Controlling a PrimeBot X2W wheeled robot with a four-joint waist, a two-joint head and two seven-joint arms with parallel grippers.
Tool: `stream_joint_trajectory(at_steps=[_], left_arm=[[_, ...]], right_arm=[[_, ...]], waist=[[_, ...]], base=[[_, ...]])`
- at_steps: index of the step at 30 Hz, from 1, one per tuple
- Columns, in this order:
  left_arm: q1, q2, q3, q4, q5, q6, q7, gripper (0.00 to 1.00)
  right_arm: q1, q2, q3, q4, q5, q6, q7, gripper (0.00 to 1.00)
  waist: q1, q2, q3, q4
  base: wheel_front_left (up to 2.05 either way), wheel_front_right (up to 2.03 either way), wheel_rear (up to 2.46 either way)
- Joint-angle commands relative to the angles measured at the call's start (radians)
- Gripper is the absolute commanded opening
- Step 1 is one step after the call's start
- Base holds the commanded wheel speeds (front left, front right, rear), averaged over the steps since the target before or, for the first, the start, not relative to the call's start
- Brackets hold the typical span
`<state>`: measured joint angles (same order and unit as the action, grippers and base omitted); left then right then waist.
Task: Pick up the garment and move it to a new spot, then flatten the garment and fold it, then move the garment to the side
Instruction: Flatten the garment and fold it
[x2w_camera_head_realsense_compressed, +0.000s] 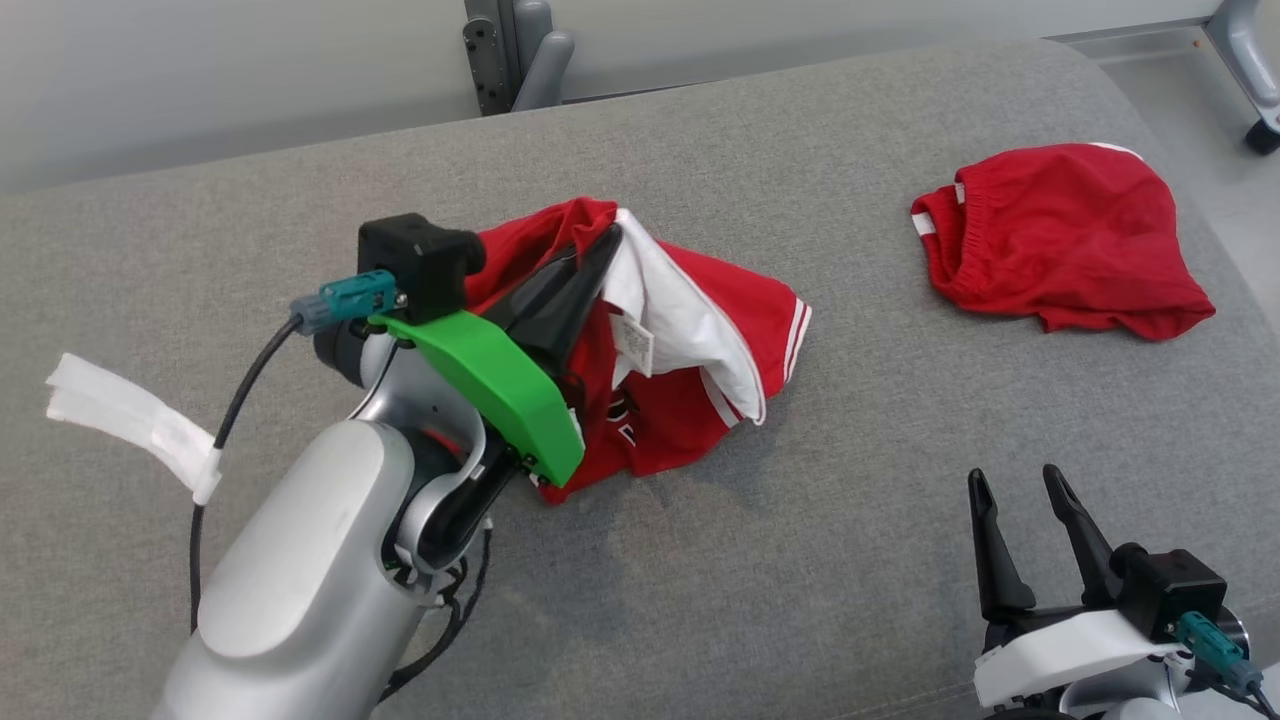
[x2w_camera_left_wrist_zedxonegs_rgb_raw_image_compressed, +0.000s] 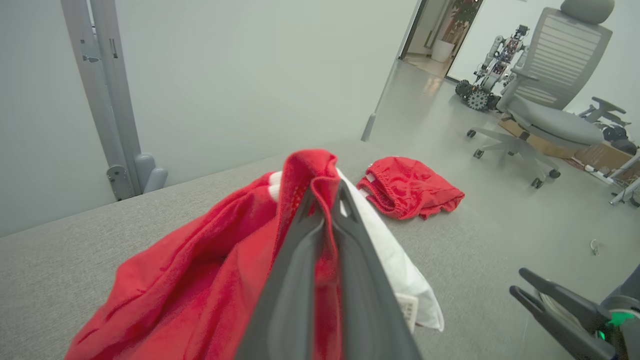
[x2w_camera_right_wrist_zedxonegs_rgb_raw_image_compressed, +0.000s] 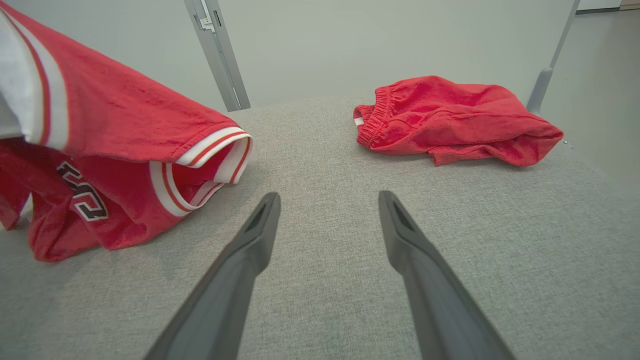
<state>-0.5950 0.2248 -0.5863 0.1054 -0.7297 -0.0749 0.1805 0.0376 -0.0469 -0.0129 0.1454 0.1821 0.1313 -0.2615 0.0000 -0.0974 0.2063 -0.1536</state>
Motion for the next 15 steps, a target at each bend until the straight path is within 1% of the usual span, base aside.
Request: stream_joint_trajectory(at_steps=[1,3,5,7,9,10,13,15], left_arm=[[0.003,-0.014,0.000,-0.051,-0.037,0.019,0.045,0.00],[0.011,-0.020,0.012,-0.121,-0.081,0.055,0.110,0.00],[-0.002,-0.012,0.019,-0.174,-0.103,0.093,0.166,0.00],[-0.032,0.001,0.019,-0.194,-0.098,0.123,0.217,0.00],[-0.061,0.015,0.027,-0.173,-0.087,0.151,0.255,0.00],[-0.061,0.015,0.027,-0.173,-0.087,0.151,0.255,0.00],[-0.119,0.023,0.057,-0.086,-0.088,0.182,0.284,0.00],[-0.165,0.025,0.086,-0.010,-0.087,0.201,0.281,0.00]], right_arm=[[-0.004,-0.004,0.002,0.001,0.010,-0.001,-0.001,1.00],[-0.013,-0.003,0.007,0.001,0.016,-0.001,-0.001,1.00],[-0.021,-0.003,0.008,0.002,0.024,-0.001,-0.001,1.00],[-0.025,-0.003,0.006,0.005,0.030,-0.001,-0.001,1.00],[-0.035,-0.003,0.009,0.007,0.034,-0.001,-0.001,1.00],[-0.035,-0.003,0.009,0.007,0.034,-0.001,-0.001,1.00],[-0.059,-0.003,0.017,0.007,0.046,-0.001,-0.001,1.00],[-0.076,-0.003,0.024,0.009,0.056,-0.001,-0.001,1.00]], waist=[[0.0000,-0.0001,0.000,-0.004],[0.0000,-0.0001,0.003,-0.011],[0.0000,-0.0001,0.013,-0.019],[0.0000,-0.0001,0.026,-0.029],[0.0000,-0.0001,0.046,-0.042],[0.0000,-0.0001,0.046,-0.042],[0.0000,-0.0001,0.084,-0.067],[0.0000,-0.0001,0.114,-0.090]], base=[[0.00,0.00,0.00],[0.00,0.00,0.00],[0.00,0.00,0.00],[0.00,0.00,0.00],[0.00,0.00,0.00],[0.00,0.00,0.00],[0.00,0.00,0.00],[0.00,0.00,0.00]])
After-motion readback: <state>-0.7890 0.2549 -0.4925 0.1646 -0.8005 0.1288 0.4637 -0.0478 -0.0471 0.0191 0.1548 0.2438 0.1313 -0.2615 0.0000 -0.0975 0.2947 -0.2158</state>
